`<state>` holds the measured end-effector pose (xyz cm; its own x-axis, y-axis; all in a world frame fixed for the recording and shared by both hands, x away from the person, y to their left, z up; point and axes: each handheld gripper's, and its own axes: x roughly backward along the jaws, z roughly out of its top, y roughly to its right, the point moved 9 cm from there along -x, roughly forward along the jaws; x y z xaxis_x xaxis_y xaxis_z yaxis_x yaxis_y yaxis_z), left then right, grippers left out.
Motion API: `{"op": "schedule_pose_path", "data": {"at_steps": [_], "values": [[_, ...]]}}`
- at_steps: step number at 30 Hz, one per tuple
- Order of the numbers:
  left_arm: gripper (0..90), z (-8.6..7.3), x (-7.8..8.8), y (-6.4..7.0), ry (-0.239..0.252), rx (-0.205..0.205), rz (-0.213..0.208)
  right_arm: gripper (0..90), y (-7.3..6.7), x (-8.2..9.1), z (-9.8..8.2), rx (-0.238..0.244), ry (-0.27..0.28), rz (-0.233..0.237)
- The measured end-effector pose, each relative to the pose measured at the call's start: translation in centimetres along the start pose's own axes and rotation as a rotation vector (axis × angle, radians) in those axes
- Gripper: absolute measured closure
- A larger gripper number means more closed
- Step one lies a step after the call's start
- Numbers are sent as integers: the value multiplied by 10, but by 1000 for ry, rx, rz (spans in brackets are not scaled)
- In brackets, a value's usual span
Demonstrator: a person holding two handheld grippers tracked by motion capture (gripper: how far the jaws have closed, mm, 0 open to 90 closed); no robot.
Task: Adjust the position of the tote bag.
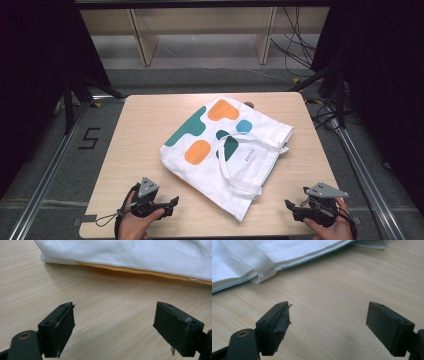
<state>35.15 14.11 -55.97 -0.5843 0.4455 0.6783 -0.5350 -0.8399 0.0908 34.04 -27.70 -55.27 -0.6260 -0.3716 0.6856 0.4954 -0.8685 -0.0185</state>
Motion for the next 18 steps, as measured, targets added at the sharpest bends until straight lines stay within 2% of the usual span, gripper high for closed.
{"op": "schedule_pose_path", "data": {"at_steps": [1,2,3,4,5,6,7,8,9,10,11,12,13,14,17,18], "values": [[166,3,-3,4,39,39,4,199,-1,-1,0,7,1,14],[166,4,-4,5,41,43,3,200,0,-1,0,12,2,8],[166,4,-4,5,37,41,-6,202,-1,-1,0,-15,2,9],[166,5,-5,6,39,52,-4,204,-2,-1,-1,-19,0,9],[166,5,-6,7,40,46,-14,204,-2,-1,-1,-19,0,9],[167,4,-6,9,27,54,-20,206,-1,-1,-1,-21,0,-1],[172,5,-7,11,39,58,-25,206,0,-2,0,11,-1,12],[184,5,-8,13,36,57,-28,206,3,-2,-1,39,-2,0],[195,5,-8,17,37,59,-42,206,1,-2,-1,17,-7,13],[200,5,-9,18,31,27,-51,206,1,-2,-1,18,-7,13],[207,6,-10,22,36,38,-59,206,2,-3,-1,36,0,6],[219,6,-11,25,37,40,-62,206,1,-2,-1,18,-7,11],[231,6,-11,28,30,19,-81,206,1,-2,-1,17,-6,8],[237,7,-12,32,33,32,-90,207,1,-2,-1,17,-7,8],[261,10,-15,43,42,27,-118,207,1,-2,-1,16,-6,10],[264,11,-15,45,41,10,-124,209,1,-2,-1,18,-6,9]]}}
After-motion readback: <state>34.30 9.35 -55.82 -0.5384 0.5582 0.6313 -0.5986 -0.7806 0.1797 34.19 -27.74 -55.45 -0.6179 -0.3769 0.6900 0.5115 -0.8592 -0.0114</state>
